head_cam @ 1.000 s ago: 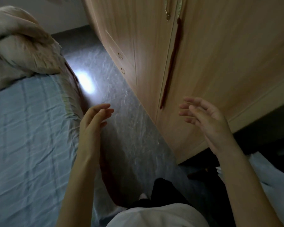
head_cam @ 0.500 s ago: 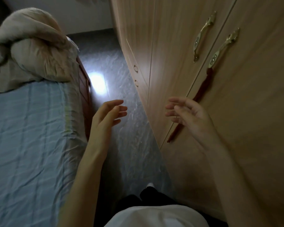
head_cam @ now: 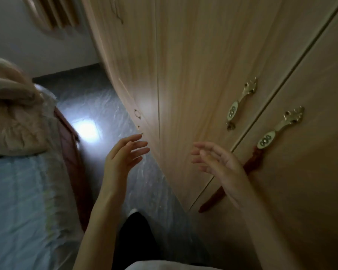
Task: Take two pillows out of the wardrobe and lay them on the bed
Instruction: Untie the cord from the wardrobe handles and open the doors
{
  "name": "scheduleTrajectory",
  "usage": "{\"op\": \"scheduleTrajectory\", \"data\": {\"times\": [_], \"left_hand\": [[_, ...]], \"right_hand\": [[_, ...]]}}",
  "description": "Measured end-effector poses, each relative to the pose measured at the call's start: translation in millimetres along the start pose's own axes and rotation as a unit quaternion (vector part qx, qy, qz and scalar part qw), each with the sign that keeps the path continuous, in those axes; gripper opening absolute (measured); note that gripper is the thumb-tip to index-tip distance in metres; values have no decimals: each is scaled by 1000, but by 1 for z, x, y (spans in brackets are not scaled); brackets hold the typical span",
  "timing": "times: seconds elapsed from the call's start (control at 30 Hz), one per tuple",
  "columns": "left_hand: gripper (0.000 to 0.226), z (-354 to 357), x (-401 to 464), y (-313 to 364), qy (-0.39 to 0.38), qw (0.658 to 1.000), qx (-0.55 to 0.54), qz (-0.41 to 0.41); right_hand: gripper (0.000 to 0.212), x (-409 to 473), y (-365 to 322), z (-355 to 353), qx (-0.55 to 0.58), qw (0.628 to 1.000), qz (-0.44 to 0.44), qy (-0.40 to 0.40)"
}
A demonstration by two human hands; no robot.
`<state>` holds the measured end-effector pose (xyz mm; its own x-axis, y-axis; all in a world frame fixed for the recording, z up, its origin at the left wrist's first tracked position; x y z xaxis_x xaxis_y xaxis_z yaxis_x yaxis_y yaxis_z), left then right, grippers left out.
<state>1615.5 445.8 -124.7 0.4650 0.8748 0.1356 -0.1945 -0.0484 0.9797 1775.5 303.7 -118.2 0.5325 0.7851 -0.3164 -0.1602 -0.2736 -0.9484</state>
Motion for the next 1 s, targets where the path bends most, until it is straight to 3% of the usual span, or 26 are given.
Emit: {"op": "scheduleTrajectory", "data": {"times": [0.2, 0.33, 0.47, 0.57, 0.63, 0.73, 0.9, 1.0], "left_hand": [[28, 7, 105, -2, -141, 990, -13, -15], [26, 35, 141, 0, -252, 968, -16, -11], [24, 81, 133, 4, -391, 920, -27, 2], [16, 110, 106, 8, -481, 875, -62, 4], [18, 125, 86, 14, -525, 848, -72, 20], [21, 141, 60, 28, -551, 826, -103, 63], [20, 155, 28, 45, -541, 827, -118, 101], [33, 169, 15, 46, -534, 831, -105, 111]], "right_hand": [[39, 51, -21, 16, 101, 986, -6, 132], [32, 51, -34, 12, 115, 963, -30, 244], [30, 22, -37, 4, 128, 924, -61, 354], [16, 0, -31, -4, 125, 897, -68, 419], [23, -14, -29, -10, 107, 883, -78, 451], [26, -35, -32, -19, 70, 863, -87, 493], [31, -66, -46, -26, 3, 834, -109, 541], [28, -73, -50, -32, -27, 813, -94, 574]]}}
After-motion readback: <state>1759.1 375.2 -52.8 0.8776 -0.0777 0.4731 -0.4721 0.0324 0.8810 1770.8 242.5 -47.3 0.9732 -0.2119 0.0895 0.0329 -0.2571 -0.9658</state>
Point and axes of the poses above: each hand's wrist, its own x-axis towards the middle knuckle, its own z-axis out of the palm, y = z × x, the point moved 6 cm from there along x, towards the middle knuckle, and after that the axes turned 13 degrees about z, right-handed, at the moved point
